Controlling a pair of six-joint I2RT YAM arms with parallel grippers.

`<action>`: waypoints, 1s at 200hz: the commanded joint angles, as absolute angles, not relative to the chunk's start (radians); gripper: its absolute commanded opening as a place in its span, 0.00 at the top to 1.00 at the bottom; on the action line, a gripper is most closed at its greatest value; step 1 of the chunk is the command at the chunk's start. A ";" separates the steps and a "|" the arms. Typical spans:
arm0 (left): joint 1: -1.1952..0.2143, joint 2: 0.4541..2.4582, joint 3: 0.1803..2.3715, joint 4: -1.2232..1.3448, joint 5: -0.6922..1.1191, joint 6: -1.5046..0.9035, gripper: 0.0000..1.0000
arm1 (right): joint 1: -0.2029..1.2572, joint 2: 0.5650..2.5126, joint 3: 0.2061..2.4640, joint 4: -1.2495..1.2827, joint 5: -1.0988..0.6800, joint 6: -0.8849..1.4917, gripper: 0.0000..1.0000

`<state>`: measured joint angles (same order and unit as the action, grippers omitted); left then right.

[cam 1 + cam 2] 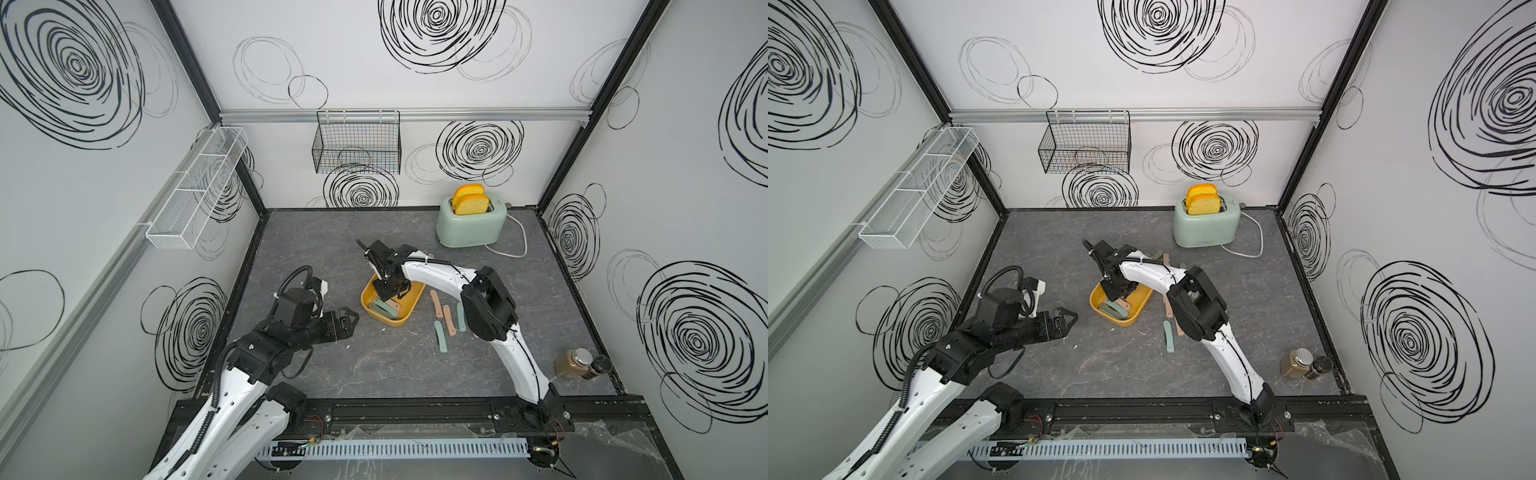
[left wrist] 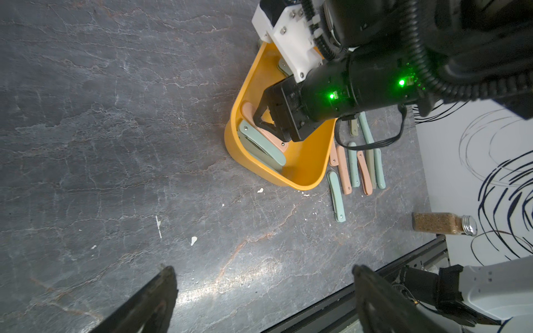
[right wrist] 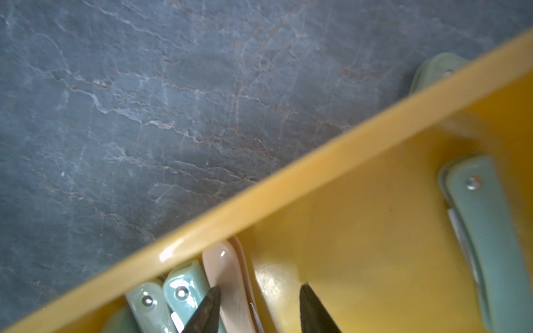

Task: Take the fruit knife out of the storage box
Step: Pick up the fruit knife from the storage box.

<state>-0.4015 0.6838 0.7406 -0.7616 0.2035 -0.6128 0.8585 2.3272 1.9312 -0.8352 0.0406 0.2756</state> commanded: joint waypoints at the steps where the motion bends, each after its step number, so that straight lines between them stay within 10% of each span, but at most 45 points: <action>1: -0.389 0.696 0.736 -0.746 0.205 -0.594 0.02 | 0.864 2.341 1.884 -0.856 0.054 0.265 0.53; 115: -0.374 0.730 0.727 -0.705 0.235 -0.581 0.02 | 0.851 2.332 1.887 -0.874 0.069 0.259 0.79; 200: -0.373 0.778 0.757 -0.663 0.261 -0.583 0.02 | 0.786 2.320 2.113 -0.997 0.034 0.278 0.80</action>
<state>-0.3832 0.7616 0.7349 -0.7246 0.2436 -0.5911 0.8051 2.3394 2.0727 -0.9230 0.0483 0.2657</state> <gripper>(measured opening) 0.981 0.211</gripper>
